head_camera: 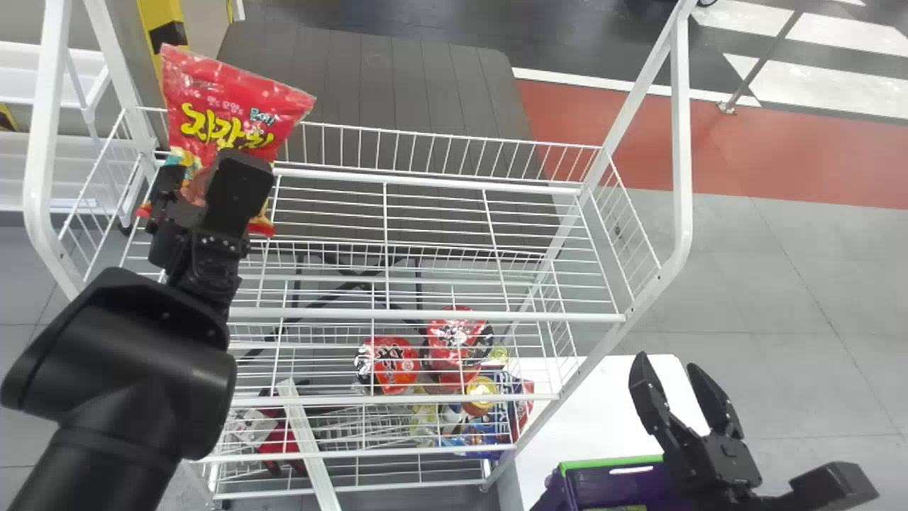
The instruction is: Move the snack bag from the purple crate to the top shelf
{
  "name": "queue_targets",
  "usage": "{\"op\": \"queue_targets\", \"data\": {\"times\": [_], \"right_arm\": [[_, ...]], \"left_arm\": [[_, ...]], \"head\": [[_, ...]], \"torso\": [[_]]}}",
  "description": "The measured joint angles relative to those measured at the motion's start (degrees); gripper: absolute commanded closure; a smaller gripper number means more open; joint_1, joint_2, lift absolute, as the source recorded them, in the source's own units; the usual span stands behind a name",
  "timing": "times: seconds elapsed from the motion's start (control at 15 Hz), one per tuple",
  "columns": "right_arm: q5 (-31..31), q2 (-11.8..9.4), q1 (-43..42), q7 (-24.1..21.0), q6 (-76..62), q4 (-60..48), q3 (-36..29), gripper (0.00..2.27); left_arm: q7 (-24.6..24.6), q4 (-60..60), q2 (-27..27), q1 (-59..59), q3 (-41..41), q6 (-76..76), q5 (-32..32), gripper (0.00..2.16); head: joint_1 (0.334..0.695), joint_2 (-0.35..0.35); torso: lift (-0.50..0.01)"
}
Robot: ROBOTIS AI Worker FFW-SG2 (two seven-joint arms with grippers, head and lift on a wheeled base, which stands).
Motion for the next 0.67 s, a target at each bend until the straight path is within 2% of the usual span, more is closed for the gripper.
{"op": "queue_targets", "data": {"times": [0.2, 0.67], "right_arm": [[-0.07, 0.0, 0.0, 0.0, 0.0, -0.01, 0.0, 0.1], [-0.06, 0.0, 0.0, 0.0, 0.19, -0.08, -0.01, 0.1]], "left_arm": [[0.73, 0.04, 0.0, 0.06, -0.11, 0.15, -0.04, 0.12], [0.75, -5.54, 0.0, 4.23, 0.36, 2.06, -0.1, 0.09]], "head": [[0.695, -0.232], [0.695, -0.231]], "torso": [[0.0], [0.0]]}}
